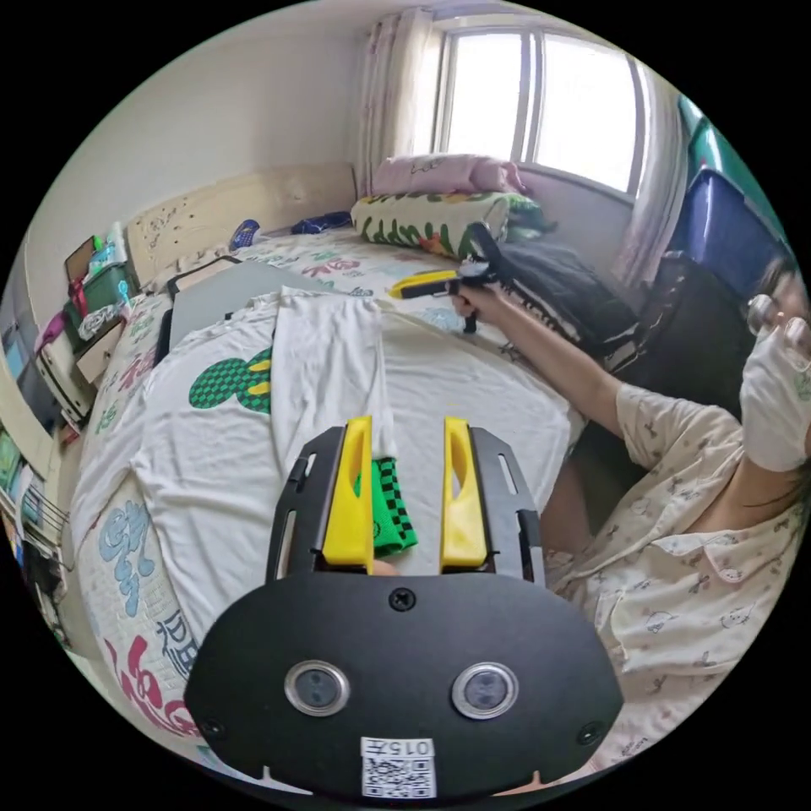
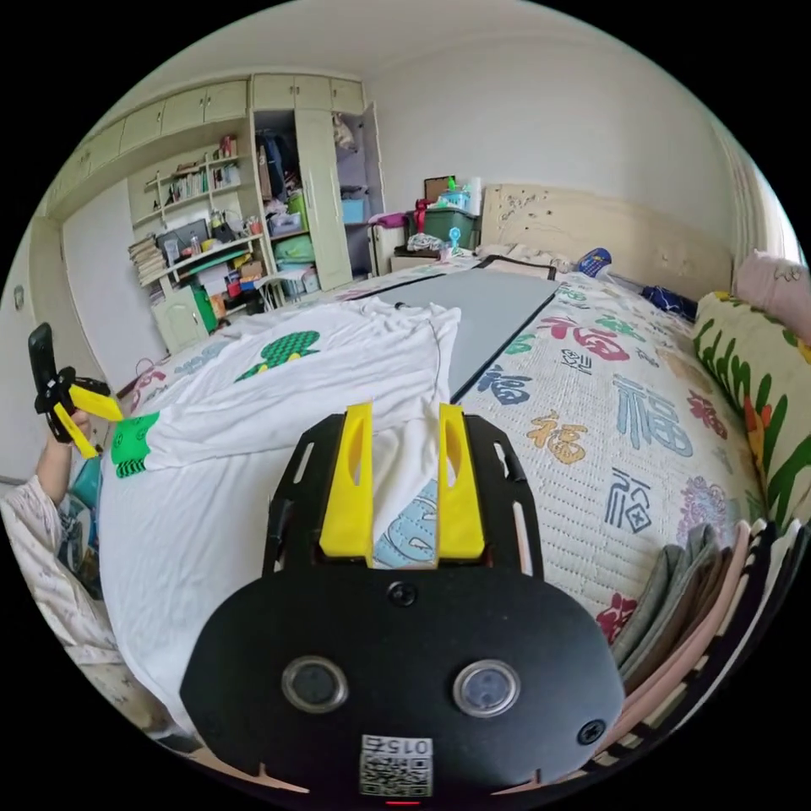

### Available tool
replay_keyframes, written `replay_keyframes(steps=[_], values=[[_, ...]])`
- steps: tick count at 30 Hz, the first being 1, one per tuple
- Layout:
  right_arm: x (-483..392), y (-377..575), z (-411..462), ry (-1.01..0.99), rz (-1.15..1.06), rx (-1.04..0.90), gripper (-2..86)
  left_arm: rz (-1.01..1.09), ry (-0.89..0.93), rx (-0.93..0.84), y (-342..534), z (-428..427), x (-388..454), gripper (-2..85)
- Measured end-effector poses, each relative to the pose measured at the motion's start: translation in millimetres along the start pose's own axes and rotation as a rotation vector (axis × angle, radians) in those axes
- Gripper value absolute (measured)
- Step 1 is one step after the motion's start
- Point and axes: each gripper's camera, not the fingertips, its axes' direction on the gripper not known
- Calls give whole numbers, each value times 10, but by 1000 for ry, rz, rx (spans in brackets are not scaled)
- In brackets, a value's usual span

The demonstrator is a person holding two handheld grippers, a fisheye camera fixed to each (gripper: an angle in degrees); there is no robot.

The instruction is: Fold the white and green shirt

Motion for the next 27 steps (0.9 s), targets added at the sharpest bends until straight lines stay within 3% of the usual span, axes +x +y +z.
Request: replay_keyframes(steps=[4, 11, 17, 25, 27], values=[[-44, -209, 216, 75, -37, -50, 98, 32, -92, -123, 134, 444, -86, 116], [132, -648, 693, 92, 1, -164, 97, 53, -125, -159, 363, 698, -333, 86], [156, -910, 893, 138, 16, -172, 21, 64, -76, -127, 575, 691, -540, 35], [204, -1203, 1092, 220, 59, -194, -1, 128, -16, -140, 754, 717, -686, 5], [259, -1260, 1117, 220, 89, -195, -2, 154, 82, -162, 794, 785, -721, 2]])
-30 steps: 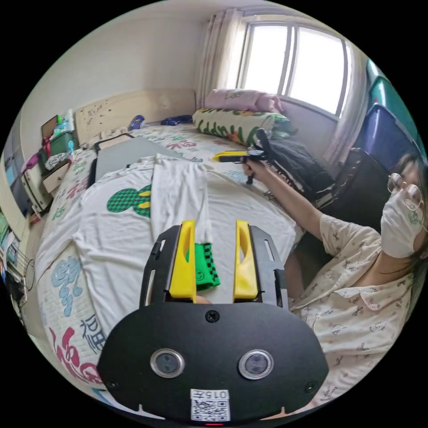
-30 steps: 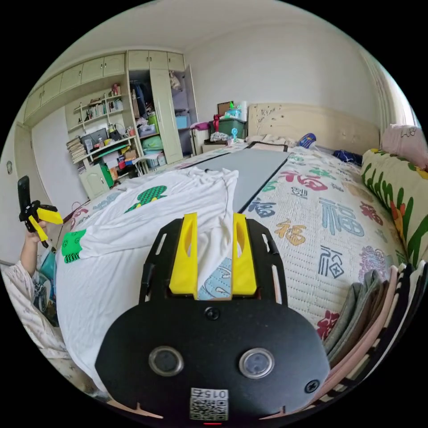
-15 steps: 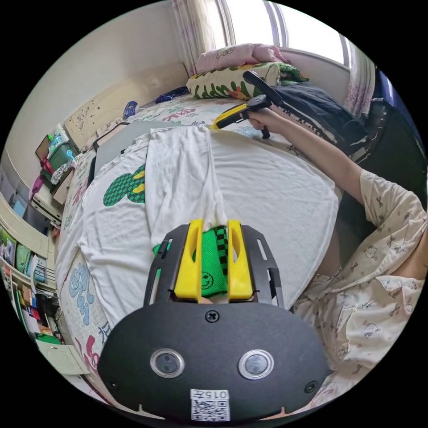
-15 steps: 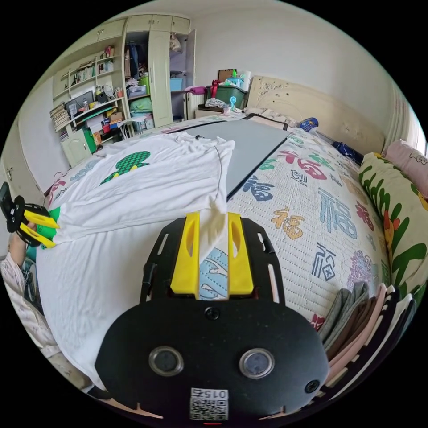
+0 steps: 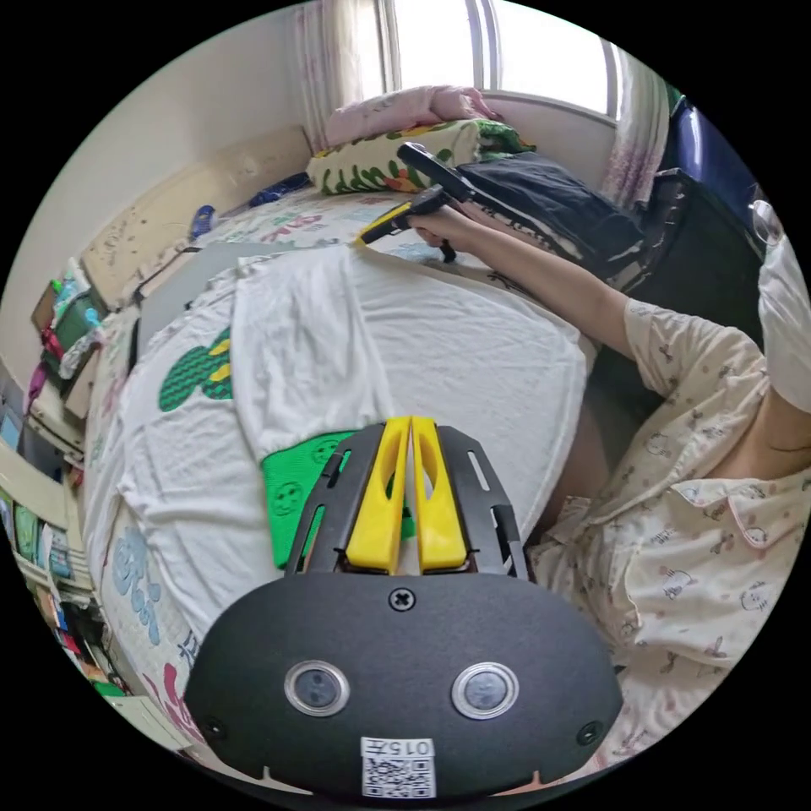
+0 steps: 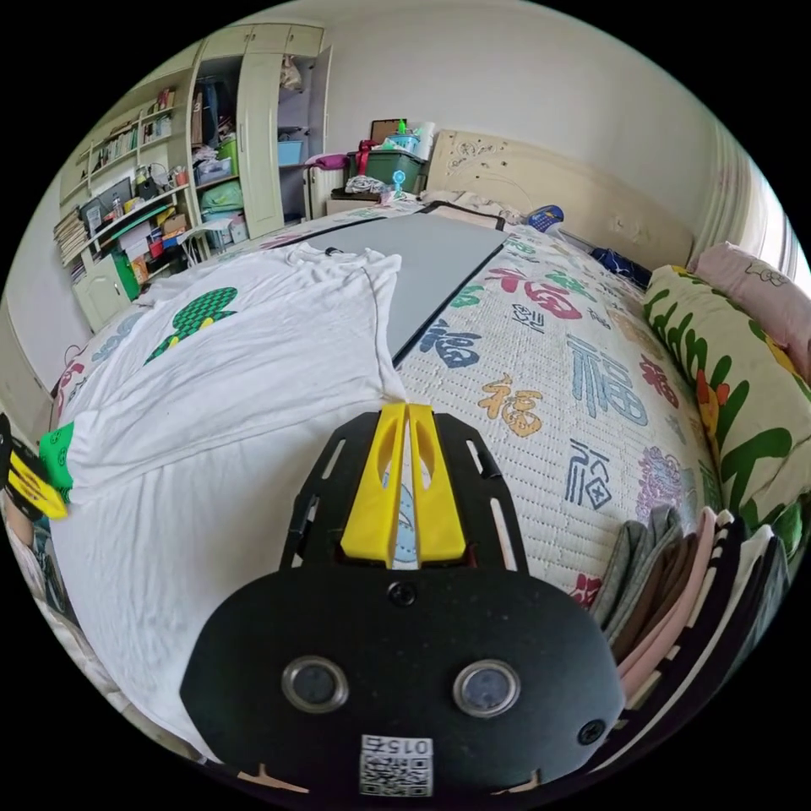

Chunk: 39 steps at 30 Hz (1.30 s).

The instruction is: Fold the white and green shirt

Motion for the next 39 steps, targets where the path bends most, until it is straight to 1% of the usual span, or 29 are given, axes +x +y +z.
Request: replay_keyframes(steps=[1, 3, 6, 8, 10, 11, 12, 14, 15, 16, 18, 19, 23, 27, 29, 31, 33, 35, 36, 38, 39], values=[[22, -46, 27, -5, 12, -8, -3, 7, 54, -15, 16, 59, -31, 1], [30, -122, 92, -8, 25, -32, -3, -2, 25, -30, 38, 117, -59, 2], [-75, -241, 167, 19, 3, -61, -3, 10, -56, 31, 74, 23, -20, 12], [-182, -317, 195, 49, -23, -72, -3, 7, -158, 102, 80, -106, -9, 40], [-243, -365, 201, 67, -34, -74, -2, -28, -265, 117, 80, -110, -63, 69], [-275, -393, 198, 75, -39, -74, -2, -27, -281, 81, 58, -30, -119, 78], [-289, -407, 195, 78, -42, -73, -2, -26, -271, 52, 41, 28, -156, 82], [-338, -453, 170, 84, -50, -69, -2, -11, -182, -63, 15, 277, -301, 86], [-350, -464, 162, 85, -52, -68, -2, -8, -170, -85, 20, 328, -329, 85], [-370, -486, 146, 86, -56, -67, -2, -18, -165, -60, 49, 316, -381, 79], [-375, -523, 125, 78, -53, -69, -1, -33, -174, -67, 67, 299, -455, 62], [-363, -549, 107, 66, -47, -70, -1, -31, -148, -63, 88, 297, -494, 54], [-317, -609, 11, 24, -23, -64, 4, -14, -149, 22, 245, 313, -575, 43], [-355, -636, -79, 35, -19, -67, 19, -14, -159, 17, 222, 327, -611, 43], [-337, -635, -178, 65, 18, -57, 55, 3, -195, 13, 199, 348, -575, 46], [-280, -620, -268, 43, 45, -49, 61, -1, -190, 16, 186, 346, -602, 47], [-191, -583, -386, 3, 81, -31, 44, -18, -157, 22, 174, 329, -679, 46], [-62, -459, -643, -32, 150, 50, 12, -53, -90, 33, 159, 300, -823, 39], [-38, -414, -722, -50, 158, 77, 8, -63, -71, 35, 155, 293, -861, 37], [49, -203, -1039, -128, 184, 205, 1, -98, -9, 45, 135, 273, -989, 30], [72, -145, -1111, -135, 199, 238, 0, -103, 2, 47, 129, 270, -1008, 28]])
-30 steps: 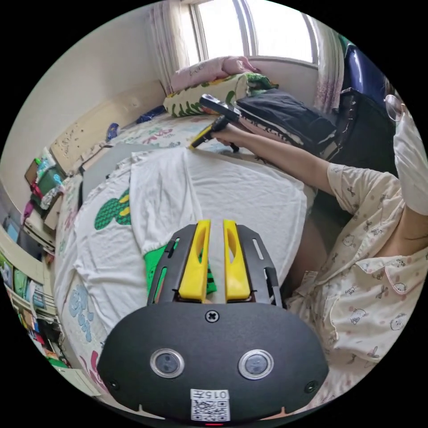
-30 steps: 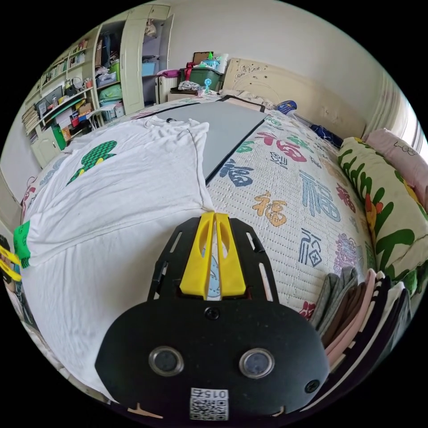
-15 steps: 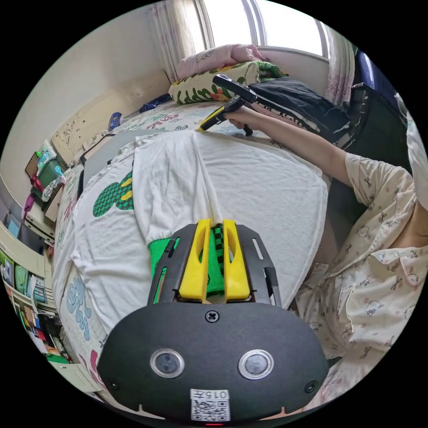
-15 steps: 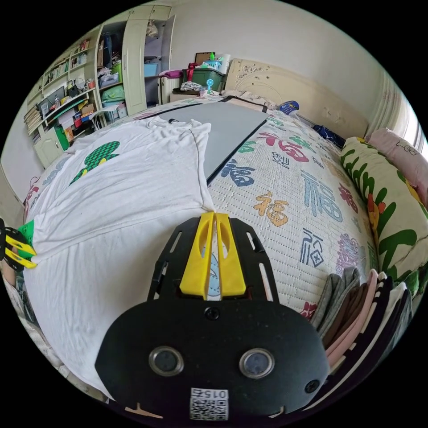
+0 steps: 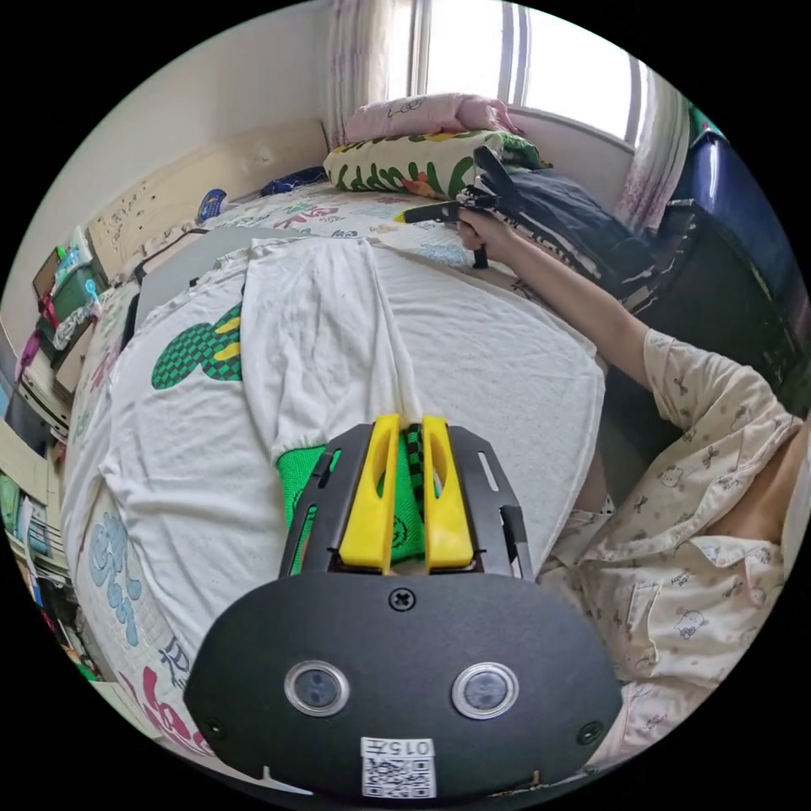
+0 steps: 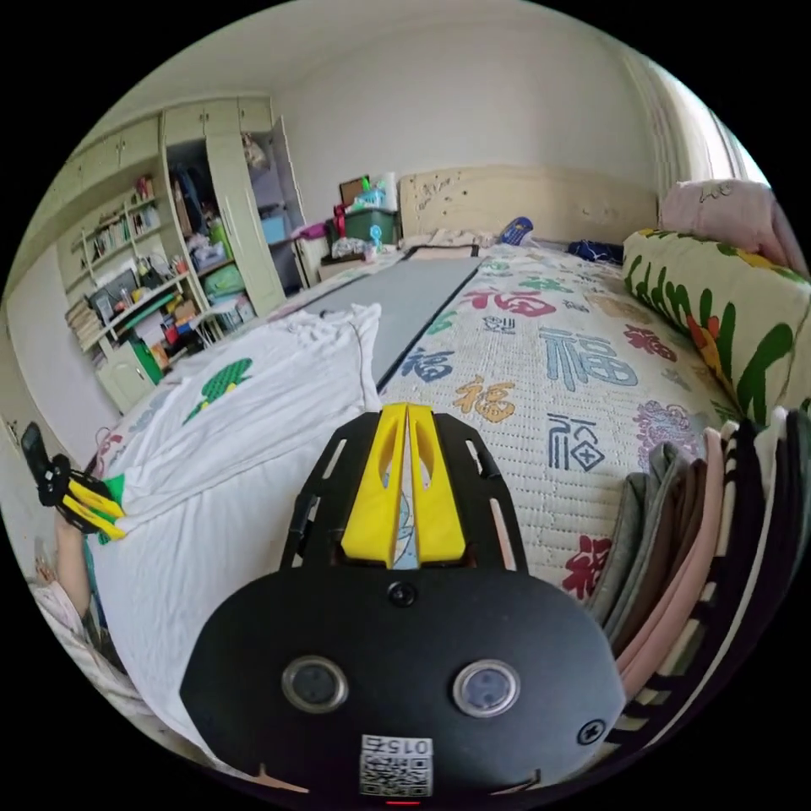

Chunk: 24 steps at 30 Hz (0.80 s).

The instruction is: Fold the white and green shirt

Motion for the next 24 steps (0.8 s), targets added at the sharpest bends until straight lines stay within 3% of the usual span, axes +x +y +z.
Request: replay_keyframes(steps=[4, 8, 11, 17, 24], values=[[75, 344, -557, 26, 112, 241, -3, -16, 5, -1, -78, -7, 5, 18], [-47, 774, -988, -77, 34, 452, 1, 29, -85, -4, -164, -18, 245, 14], [-296, 1146, -1260, -45, -53, 626, 15, 20, -68, -3, -228, -38, 276, 14], [-1137, 1385, -1237, 164, -333, 599, 81, -7, -14, 1, -370, -95, 339, 13], [-1467, 1543, -1245, 265, -395, 548, 86, -18, 9, 2, -550, -179, 537, 14]])
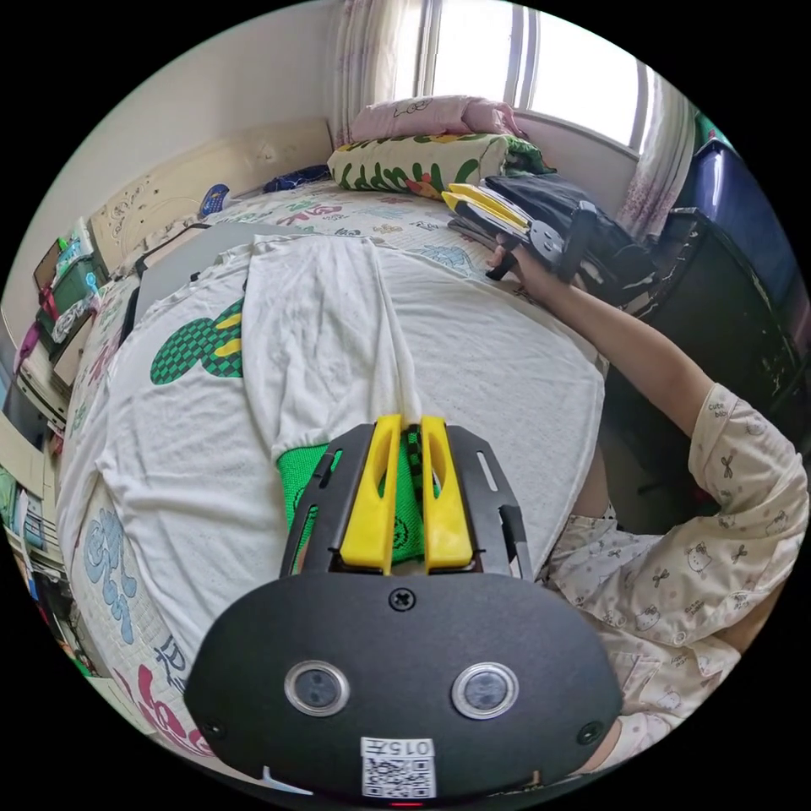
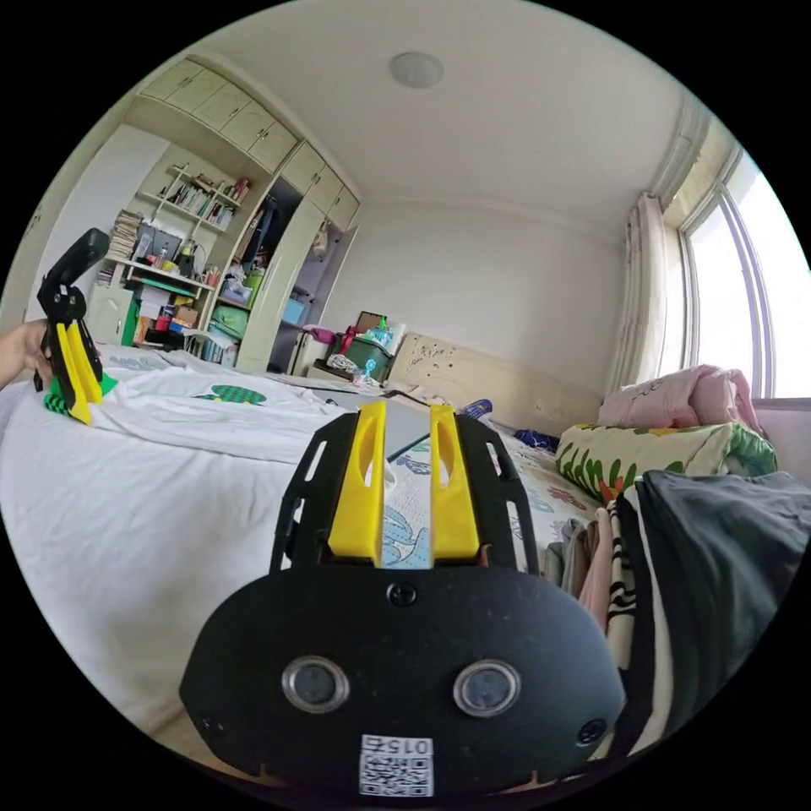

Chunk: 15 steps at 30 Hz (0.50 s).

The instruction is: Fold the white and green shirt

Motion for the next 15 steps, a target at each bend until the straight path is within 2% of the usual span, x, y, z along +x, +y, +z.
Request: replay_keyframes(steps=[7, 15], values=[[190, 105, -372, 68, 164, 61, 98, -18, 39, 2, -212, -130, 262, 15], [-82, 68, -398, 48, -55, -81, 91, -29, 67, 5, -465, -334, 641, 15]])
